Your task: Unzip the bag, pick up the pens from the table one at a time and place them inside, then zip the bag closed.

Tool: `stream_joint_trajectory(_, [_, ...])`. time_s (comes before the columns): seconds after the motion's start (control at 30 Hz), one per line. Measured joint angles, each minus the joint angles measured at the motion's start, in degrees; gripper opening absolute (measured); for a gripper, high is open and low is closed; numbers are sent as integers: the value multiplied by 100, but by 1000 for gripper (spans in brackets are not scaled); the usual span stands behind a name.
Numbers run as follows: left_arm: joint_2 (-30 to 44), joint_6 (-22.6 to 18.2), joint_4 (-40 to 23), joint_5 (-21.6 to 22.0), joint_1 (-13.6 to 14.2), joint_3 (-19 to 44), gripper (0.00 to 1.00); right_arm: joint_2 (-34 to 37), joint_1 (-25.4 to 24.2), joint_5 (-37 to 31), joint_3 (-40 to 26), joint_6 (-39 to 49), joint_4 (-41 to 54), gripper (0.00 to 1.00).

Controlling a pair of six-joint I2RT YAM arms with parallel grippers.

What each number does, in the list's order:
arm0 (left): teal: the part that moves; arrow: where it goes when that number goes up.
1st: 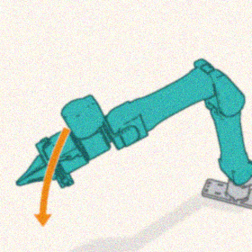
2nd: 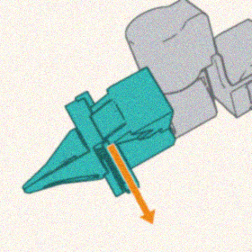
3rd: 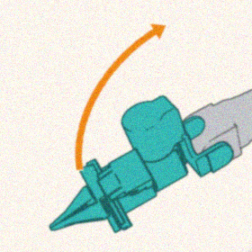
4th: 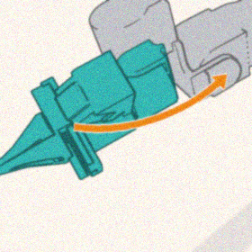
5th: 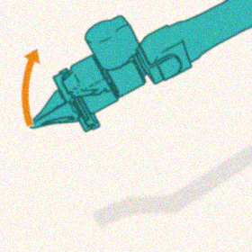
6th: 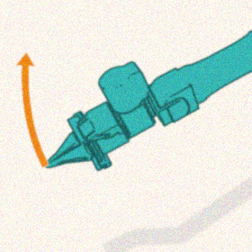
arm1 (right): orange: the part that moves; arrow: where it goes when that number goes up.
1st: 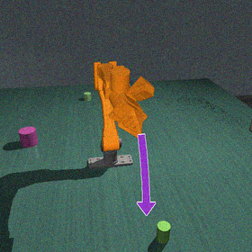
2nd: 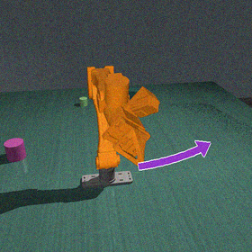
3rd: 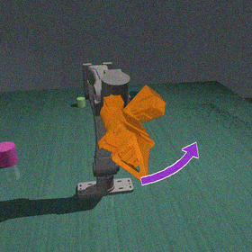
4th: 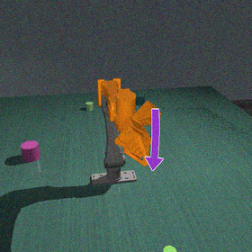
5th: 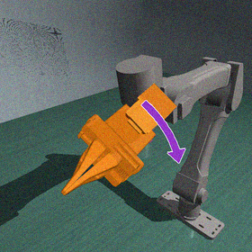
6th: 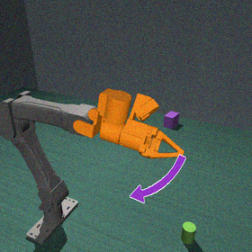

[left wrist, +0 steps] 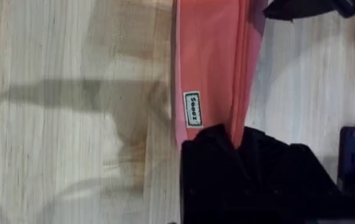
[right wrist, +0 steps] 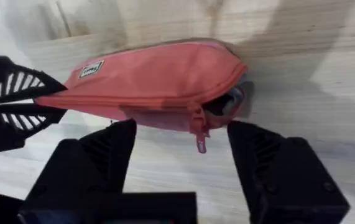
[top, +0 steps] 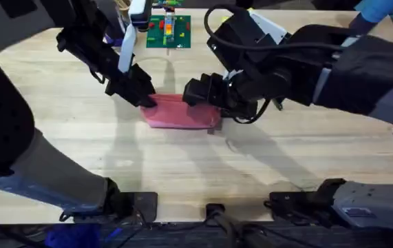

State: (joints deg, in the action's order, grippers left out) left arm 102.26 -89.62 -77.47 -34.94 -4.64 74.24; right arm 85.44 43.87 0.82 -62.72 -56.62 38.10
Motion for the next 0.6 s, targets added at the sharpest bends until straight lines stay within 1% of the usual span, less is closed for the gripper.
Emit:
stream_joint_trajectory(0.07, [0, 0, 1, 0, 0, 0, 43, 13, 0, -22, 0, -1, -11, 821])
stream_joint_trajectory(0.17, [0, 0, 11, 0, 0, 0, 43, 21, -2, -86, 0, -16, -10, 691])
stream_joint_trajectory(0.23, [0, 0, 11, 2, 0, 0, 43, 31, -2, -110, 0, -17, -5, 623])
stream_joint_trajectory(0.37, [0, 0, 13, 7, 0, 0, 43, 47, -4, -171, 0, -19, 23, 406])
stream_joint_trajectory(0.5, [0, 0, 13, 22, -12, 0, 43, 47, -6, -232, 2, -17, 81, 221])
stream_joint_trajectory(0.53, [0, 0, 13, 22, -13, 0, 43, 45, -6, -233, 4, -18, 93, 178])
stream_joint_trajectory(0.6, [0, 0, 13, 24, -13, 0, 43, 47, -6, -232, 9, -17, 102, 131])
